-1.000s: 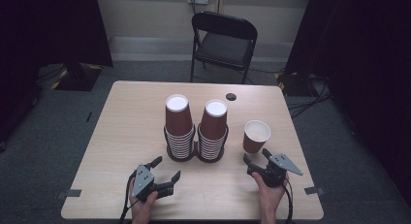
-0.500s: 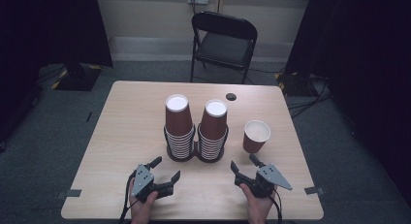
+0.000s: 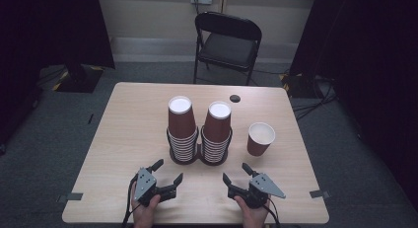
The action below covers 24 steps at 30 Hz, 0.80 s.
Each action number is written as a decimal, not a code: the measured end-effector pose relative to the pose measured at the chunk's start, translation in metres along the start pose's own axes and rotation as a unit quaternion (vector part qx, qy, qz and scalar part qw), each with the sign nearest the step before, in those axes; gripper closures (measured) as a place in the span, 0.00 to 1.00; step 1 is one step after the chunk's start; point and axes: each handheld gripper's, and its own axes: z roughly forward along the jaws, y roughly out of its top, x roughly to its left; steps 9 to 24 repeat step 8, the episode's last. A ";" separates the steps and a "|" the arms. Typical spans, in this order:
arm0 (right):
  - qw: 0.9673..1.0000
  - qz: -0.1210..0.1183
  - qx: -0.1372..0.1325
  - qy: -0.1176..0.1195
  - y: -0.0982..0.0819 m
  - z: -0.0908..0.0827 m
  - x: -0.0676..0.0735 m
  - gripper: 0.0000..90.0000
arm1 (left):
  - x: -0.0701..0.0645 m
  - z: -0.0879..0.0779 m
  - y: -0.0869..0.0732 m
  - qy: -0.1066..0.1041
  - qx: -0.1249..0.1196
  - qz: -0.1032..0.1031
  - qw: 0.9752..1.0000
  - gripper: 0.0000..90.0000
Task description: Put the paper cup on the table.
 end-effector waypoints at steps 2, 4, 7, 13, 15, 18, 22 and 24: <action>1.000 -0.003 0.001 0.002 0.000 0.000 0.001 0.19 | -0.001 0.000 0.000 0.000 0.000 0.001 1.000 0.17; 1.000 0.003 0.002 0.008 0.000 0.000 0.000 0.17 | -0.001 0.000 0.000 0.000 0.001 0.001 1.000 0.17; 1.000 0.009 0.013 0.009 0.001 0.002 -0.002 0.15 | -0.001 0.000 0.000 0.000 0.000 0.001 1.000 0.17; 1.000 0.011 0.020 0.010 0.001 0.004 -0.002 0.14 | -0.001 0.000 0.000 -0.001 0.000 0.002 1.000 0.17; 1.000 0.011 0.020 0.010 0.001 0.004 -0.002 0.14 | -0.001 0.000 0.000 -0.001 0.000 0.002 1.000 0.17; 1.000 0.011 0.020 0.010 0.001 0.004 -0.002 0.14 | -0.001 0.000 0.000 -0.001 0.000 0.002 1.000 0.17; 1.000 0.011 0.020 0.010 0.001 0.004 -0.002 0.14 | -0.001 0.000 0.000 -0.001 0.000 0.002 1.000 0.17; 1.000 0.011 0.020 0.010 0.001 0.004 -0.002 0.14 | -0.001 0.000 0.000 -0.001 0.000 0.002 1.000 0.17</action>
